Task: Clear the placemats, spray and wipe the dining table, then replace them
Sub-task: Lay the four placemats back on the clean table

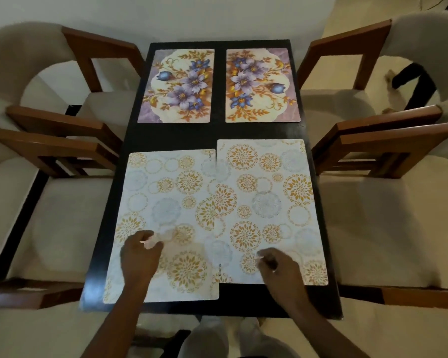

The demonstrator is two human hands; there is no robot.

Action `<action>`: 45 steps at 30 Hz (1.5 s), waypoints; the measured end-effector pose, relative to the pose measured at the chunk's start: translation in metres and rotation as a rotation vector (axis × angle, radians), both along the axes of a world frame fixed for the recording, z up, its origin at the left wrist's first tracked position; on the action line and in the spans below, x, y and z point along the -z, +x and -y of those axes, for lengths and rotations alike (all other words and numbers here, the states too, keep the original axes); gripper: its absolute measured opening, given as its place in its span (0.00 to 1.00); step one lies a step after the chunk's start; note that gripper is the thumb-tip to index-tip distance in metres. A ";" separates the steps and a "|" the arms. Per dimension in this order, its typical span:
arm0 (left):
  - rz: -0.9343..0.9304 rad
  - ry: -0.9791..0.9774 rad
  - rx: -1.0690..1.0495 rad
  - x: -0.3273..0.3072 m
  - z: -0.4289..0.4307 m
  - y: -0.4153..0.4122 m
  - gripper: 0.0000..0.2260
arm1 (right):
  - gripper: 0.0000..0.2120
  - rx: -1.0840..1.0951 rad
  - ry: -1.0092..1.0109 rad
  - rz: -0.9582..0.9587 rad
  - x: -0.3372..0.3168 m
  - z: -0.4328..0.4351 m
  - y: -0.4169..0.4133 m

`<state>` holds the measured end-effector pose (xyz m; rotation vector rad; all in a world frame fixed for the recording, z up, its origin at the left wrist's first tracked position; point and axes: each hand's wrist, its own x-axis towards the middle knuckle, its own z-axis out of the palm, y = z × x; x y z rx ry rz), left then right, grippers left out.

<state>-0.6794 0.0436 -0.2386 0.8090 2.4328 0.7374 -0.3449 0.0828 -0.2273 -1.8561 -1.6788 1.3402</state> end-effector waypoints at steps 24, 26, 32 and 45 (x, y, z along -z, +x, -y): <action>0.301 0.015 -0.207 -0.021 0.091 -0.153 0.06 | 0.14 0.109 -0.497 -0.254 0.002 0.069 -0.137; 0.363 0.029 -0.256 -0.030 0.090 -0.167 0.05 | 0.12 0.147 -0.510 -0.279 0.002 0.065 -0.149; 0.456 0.074 -0.201 -0.033 0.085 -0.185 0.06 | 0.07 0.106 -0.318 -0.198 0.011 0.048 -0.175; 0.616 0.066 -0.322 0.023 0.048 -0.181 0.09 | 0.07 0.098 -0.156 0.050 0.039 0.015 -0.168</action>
